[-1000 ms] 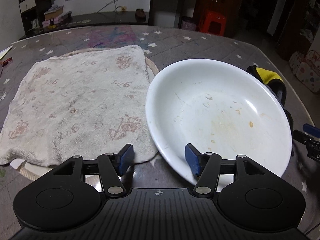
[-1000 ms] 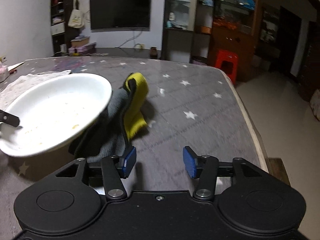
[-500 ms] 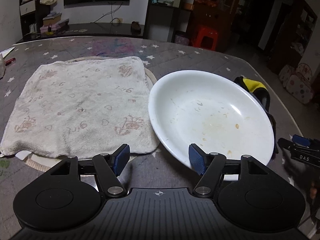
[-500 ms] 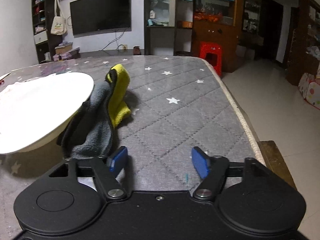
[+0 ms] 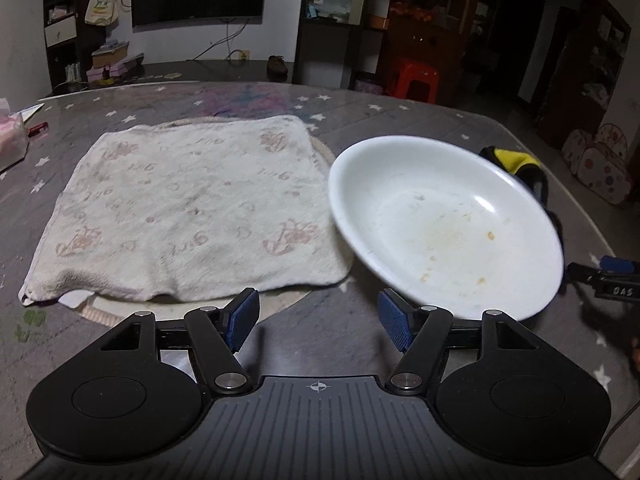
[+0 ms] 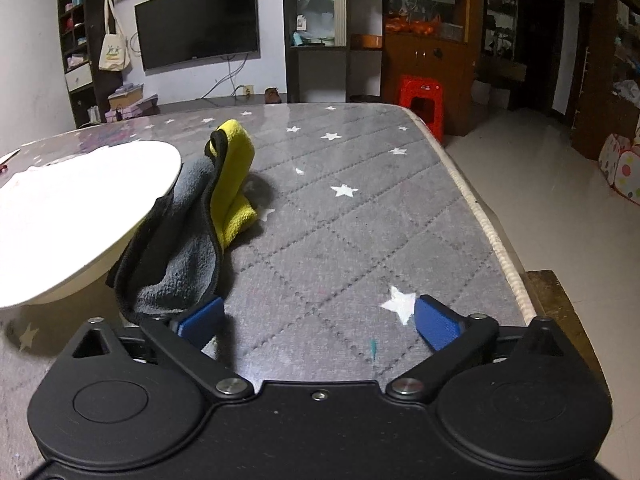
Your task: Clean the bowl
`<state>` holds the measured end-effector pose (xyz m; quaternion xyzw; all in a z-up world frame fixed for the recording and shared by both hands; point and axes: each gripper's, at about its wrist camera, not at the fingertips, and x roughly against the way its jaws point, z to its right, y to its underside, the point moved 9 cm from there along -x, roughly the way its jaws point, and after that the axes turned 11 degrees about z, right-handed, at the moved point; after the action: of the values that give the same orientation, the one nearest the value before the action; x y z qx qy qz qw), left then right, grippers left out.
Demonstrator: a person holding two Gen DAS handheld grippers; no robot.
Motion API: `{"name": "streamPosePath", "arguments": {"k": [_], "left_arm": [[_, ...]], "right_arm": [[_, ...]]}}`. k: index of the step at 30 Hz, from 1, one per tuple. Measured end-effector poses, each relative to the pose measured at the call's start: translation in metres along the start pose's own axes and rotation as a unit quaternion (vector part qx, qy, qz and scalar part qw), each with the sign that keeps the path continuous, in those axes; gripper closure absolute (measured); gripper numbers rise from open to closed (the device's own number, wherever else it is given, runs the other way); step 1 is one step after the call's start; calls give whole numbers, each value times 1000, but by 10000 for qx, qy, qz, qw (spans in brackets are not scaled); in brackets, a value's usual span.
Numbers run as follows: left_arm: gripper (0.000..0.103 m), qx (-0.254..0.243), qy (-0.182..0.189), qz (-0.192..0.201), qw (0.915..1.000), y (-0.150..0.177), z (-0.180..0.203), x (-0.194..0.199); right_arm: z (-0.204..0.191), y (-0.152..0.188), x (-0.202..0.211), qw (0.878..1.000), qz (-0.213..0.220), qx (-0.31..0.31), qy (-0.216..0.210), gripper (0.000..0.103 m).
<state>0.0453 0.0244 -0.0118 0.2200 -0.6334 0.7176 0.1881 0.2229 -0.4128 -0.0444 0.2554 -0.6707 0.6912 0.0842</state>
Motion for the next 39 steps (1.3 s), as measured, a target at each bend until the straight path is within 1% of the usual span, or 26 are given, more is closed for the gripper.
{"name": "streamPosePath", "arguments": {"k": [6, 7, 10, 15, 21, 24, 26, 31, 39], "left_arm": [[36, -107, -88, -9, 9999, 9, -8, -10], [35, -171, -99, 25, 9998, 10, -8, -12], [28, -315, -144, 91, 9994, 11, -9, -15], [23, -479, -205, 226, 9984, 13, -7, -17], [17, -487, -227, 376, 9978, 16, -9, -18], [16, -498, -225, 420, 9976, 16, -10, -18], [13, -491, -239, 439, 9975, 16, -11, -19], [8, -465, -283, 473, 9974, 17, -12, -20], [6, -437, -300, 502, 9973, 18, -14, -20]], "right_arm": [[0, 1, 0, 10000, -12, -12, -2, 0], [0, 2, 0, 10000, -14, -14, -2, 0], [0, 1, 1, 10000, -18, -8, 2, 0], [0, 1, 1, 10000, -23, 17, 17, 0], [-1, 2, 2, 10000, -28, 11, 11, 0], [1, 2, 1, 10000, -27, 2, 5, 0], [-1, 2, 1, 10000, -25, 1, 4, 0], [-5, 2, 0, 10000, -20, -2, 2, 0], [-11, 3, -2, 10000, -24, -11, 4, 0]]}}
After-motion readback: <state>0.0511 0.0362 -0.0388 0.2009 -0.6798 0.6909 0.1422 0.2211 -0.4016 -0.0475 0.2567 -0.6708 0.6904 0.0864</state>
